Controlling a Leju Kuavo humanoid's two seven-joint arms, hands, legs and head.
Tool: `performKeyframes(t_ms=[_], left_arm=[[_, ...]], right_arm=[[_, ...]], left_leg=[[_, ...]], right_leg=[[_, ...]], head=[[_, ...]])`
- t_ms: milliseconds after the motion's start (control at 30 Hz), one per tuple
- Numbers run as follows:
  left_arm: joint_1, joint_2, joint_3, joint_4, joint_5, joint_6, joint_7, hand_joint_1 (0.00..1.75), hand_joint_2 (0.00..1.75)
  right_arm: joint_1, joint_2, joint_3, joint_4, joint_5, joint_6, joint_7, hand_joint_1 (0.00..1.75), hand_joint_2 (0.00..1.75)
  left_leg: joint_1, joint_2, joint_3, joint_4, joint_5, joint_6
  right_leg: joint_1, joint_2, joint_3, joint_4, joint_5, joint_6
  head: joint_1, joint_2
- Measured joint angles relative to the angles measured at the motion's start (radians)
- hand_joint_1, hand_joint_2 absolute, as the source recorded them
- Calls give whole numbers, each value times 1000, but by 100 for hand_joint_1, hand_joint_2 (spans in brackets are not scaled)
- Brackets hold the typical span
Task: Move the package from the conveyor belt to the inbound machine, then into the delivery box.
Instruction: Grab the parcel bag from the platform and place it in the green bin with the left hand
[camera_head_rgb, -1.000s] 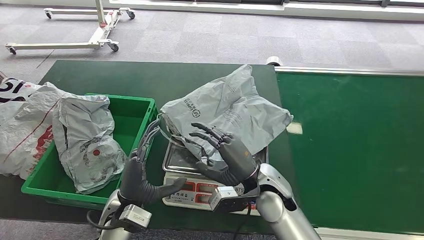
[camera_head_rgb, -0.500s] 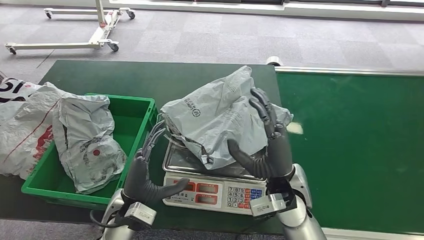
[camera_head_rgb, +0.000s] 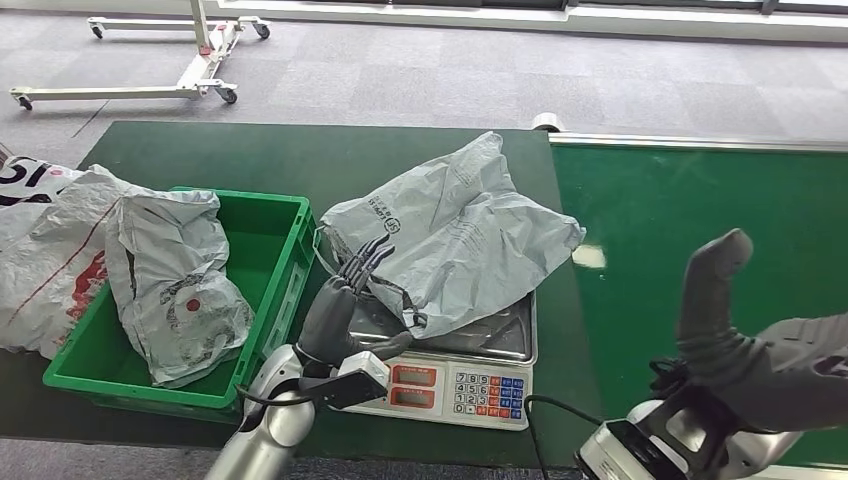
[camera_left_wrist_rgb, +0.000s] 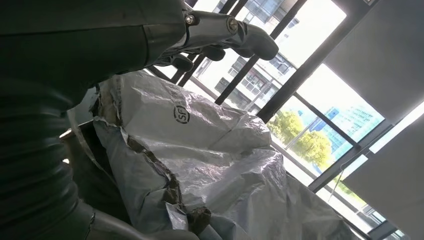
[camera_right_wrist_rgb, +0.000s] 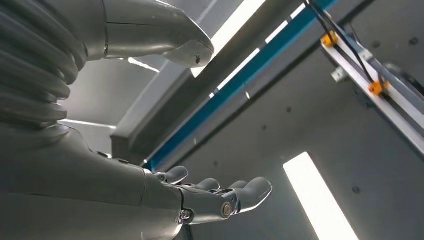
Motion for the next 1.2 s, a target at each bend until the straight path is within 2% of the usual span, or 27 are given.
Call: performKeyframes(t_ms=[200, 367, 500, 533, 633, 667, 1033, 1133, 1200], left_arm=[[-90, -19, -31, 138, -127, 13, 57, 0, 175], [-163, -44, -106, 272, -294, 42, 123, 0, 175], [-202, -70, -164, 365, -357, 60, 148, 0, 175], [-208, -75, -175, 383, -366, 60, 150, 26, 175], [-232, -88, -206, 432, -395, 60, 158, 157, 175], [-239, -92, -217, 448, -406, 61, 163, 175, 175], [-279, -110, -276, 557, -461, 94, 200, 175, 175], [-284, -109, -277, 564, -487, 135, 237, 175, 175], [-288, -106, -277, 564, -537, 197, 305, 175, 175]], right_arm=[[-5, 2, -4, -29, -1, 2, 0, 0, 175], [-16, 8, -4, -23, -10, 3, 0, 0, 175], [-26, 11, -4, -13, -18, 4, -1, 0, 175], [-28, 12, -4, -11, -22, 4, -1, 0, 175], [-35, 14, -4, -3, -34, 4, -1, 0, 175], [-37, 15, -4, -1, -38, 4, -1, 0, 175], [-42, 17, -4, 12, -65, 4, -1, 0, 175], [-42, 17, -4, 12, -64, 4, -1, 0, 175], [-41, 17, -4, 12, -59, 4, -1, 0, 175]], left_leg=[[0, 0, 0, 0, 0, 0], [0, 0, 0, 0, 0, 0], [0, 0, 0, 0, 0, 0], [0, 0, 0, 0, 0, 0], [0, -1, 0, 0, 0, 0], [0, -1, 0, 0, 0, 0], [0, -1, 0, 0, 1, 1], [0, -1, 0, 0, 1, 1], [0, -1, 0, 0, 1, 1]], right_leg=[[0, 0, 0, 0, 0, 0], [0, 0, 1, 0, 0, 0], [0, 0, 1, 0, 0, 0], [0, 0, 1, 0, 0, 0], [0, 0, 1, 0, 0, 0], [0, 0, 2, 0, 0, 0], [0, 0, 2, 0, 1, 1], [0, 0, 2, 0, 1, 1], [0, 0, 1, 0, 1, 1]], head=[[0, 0], [0, 0], [0, 0], [0, 0], [0, 0], [0, 0], [0, 0], [0, 0], [0, 0]])
